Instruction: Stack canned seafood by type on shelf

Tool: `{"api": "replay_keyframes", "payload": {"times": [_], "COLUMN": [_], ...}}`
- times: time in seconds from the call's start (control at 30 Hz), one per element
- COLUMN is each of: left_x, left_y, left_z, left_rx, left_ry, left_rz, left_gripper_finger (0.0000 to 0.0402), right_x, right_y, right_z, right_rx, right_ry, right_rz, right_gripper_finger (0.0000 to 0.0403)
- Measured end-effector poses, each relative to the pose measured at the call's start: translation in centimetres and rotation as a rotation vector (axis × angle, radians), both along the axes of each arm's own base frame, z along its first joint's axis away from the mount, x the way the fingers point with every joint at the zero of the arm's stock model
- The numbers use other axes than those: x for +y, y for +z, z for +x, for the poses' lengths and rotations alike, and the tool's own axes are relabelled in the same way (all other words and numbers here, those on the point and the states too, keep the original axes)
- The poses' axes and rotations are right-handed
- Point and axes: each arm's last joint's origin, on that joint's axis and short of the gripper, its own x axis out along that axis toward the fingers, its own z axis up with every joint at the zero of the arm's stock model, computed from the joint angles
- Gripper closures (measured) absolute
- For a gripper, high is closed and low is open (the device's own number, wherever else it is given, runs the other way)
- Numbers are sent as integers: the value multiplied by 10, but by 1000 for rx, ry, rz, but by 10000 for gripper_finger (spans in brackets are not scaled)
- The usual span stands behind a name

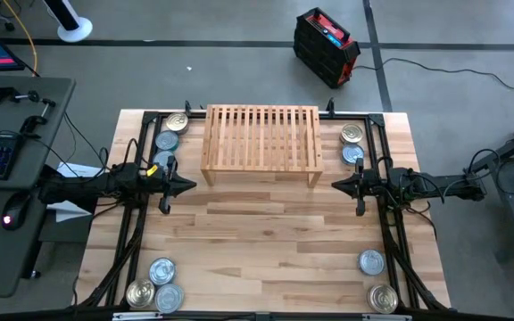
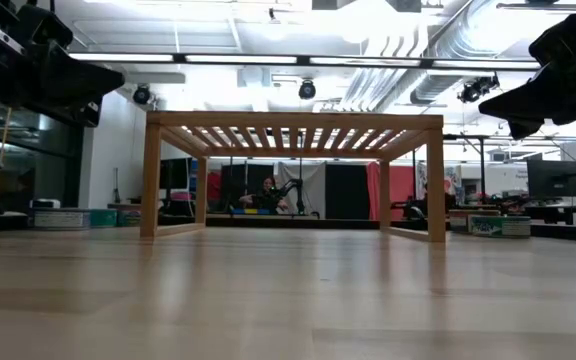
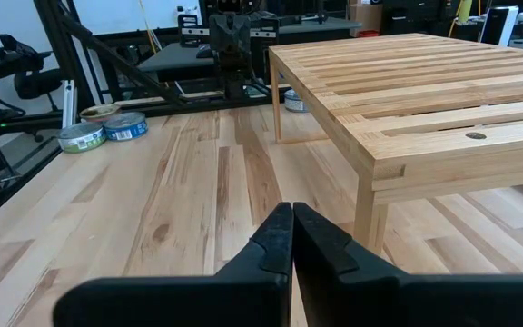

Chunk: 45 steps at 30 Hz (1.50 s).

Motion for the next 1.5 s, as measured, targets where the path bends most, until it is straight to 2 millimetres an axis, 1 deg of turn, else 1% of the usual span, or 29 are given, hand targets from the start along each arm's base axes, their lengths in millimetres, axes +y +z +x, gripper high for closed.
{"api": "replay_keyframes", "payload": {"times": [0.13,0.27,0.3,0.47,0.53,0.57,0.63,0.73,0.8,0.87,0.9,0.97,1.03,1.1,1.17,1.2,1.27,1.37,1.43,1.5], "left_x": [0,0,0,0,0,0,0,0,0,0,0,0,0,0,0,0,0,0,0,0], "left_y": [0,0,0,0,0,0,0,0,0,0,0,0,0,0,0,0,0,0,0,0], "left_z": [0,0,0,0,0,0,0,0,0,0,0,0,0,0,0,0,0,0,0,0], "left_rx": [0,0,0,0,0,0,0,0,0,0,0,-1,-1,0,-1,-1,-1,-1,-1,-1], "left_ry": [0,0,0,0,0,0,0,0,0,0,0,0,0,0,0,0,0,0,0,0], "left_rz": [0,0,0,0,0,0,0,0,0,0,0,0,0,0,0,0,0,0,0,0], "left_gripper_finger": [401,401,401,401,401,401,401,401,401,401,401,401,401,401,401,401,401,401,401,401], "right_x": [0,0,0,0,0,0,0,-1,-4,-9,-11,-13,-17,-23,-29,-31,-37,-45,-53,-64], "right_y": [0,0,0,0,3,7,20,46,62,74,79,93,109,123,134,135,134,120,108,91], "right_z": [0,0,0,0,0,1,1,-4,-12,-18,-19,-18,-15,-13,-17,-19,-22,-16,-4,9], "right_rx": [1,22,25,26,-3,-48,-195,-493,-701,-843,-861,-816,-711,-558,-386,-290,-150,79,198,354], "right_ry": [1,33,37,40,36,30,11,-17,-67,-186,-233,-302,-432,-631,-797,-868,-1007,-1103,-1092,-1051], "right_rz": [-8,-242,-274,-293,-287,-249,-104,157,318,401,405,336,305,335,348,361,442,594,703,767], "right_gripper_finger": [402,402,402,402,402,402,402,402,402,402,402,402,402,402,402,402,402,402,402,402]}}
